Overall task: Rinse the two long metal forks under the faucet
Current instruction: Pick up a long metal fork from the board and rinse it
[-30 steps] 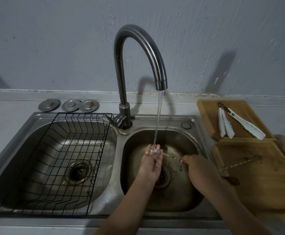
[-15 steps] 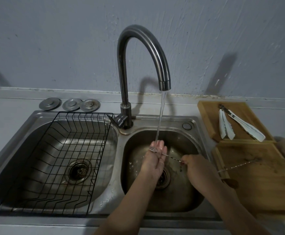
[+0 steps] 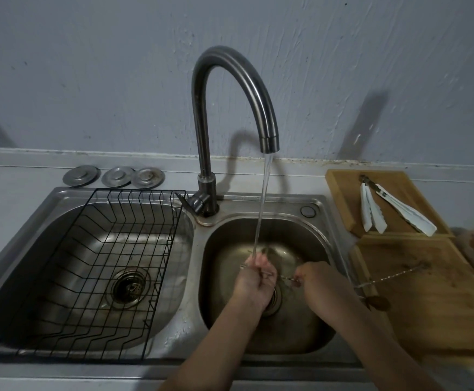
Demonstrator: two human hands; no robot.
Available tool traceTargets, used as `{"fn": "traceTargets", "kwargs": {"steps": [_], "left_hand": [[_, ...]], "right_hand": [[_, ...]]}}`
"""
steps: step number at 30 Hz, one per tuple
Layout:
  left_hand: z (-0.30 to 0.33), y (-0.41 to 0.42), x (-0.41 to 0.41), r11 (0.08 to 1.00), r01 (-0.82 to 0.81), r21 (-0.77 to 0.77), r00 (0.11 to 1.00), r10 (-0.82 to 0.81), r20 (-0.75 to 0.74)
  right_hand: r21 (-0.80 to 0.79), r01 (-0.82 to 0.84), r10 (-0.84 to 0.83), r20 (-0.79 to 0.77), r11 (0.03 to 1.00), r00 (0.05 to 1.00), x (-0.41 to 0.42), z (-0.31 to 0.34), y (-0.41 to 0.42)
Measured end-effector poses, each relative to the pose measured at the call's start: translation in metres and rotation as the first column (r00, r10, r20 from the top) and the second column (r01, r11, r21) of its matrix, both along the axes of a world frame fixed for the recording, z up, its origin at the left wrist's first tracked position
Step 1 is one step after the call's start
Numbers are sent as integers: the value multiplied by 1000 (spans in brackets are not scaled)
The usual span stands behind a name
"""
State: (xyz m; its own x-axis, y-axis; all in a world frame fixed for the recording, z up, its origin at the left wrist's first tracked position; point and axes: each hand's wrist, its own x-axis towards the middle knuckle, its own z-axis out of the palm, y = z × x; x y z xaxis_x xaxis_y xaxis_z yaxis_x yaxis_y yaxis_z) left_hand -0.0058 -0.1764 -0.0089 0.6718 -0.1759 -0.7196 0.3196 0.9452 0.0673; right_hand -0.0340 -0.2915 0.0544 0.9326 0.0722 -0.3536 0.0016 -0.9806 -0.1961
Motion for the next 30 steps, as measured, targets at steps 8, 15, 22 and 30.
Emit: {"fn": "traceTargets", "kwargs": {"steps": [8, 15, 22, 30], "left_hand": [[15, 17, 4, 998, 48, 49, 989, -54, 134], [11, 34, 13, 991, -121, 64, 989, 115, 95], [41, 7, 5, 965, 120, 234, 969, -165, 186], [34, 46, 10, 794, 316, 520, 861, -470, 194]], "right_hand": [[141, 12, -16, 33, 990, 999, -2, 2, -8], [238, 71, -43, -118, 969, 992, 9, -3, -3], [300, -68, 23, 153, 952, 988, 4, 3, 2], [717, 223, -377, 60, 661, 924, 13, 8, -11]]}}
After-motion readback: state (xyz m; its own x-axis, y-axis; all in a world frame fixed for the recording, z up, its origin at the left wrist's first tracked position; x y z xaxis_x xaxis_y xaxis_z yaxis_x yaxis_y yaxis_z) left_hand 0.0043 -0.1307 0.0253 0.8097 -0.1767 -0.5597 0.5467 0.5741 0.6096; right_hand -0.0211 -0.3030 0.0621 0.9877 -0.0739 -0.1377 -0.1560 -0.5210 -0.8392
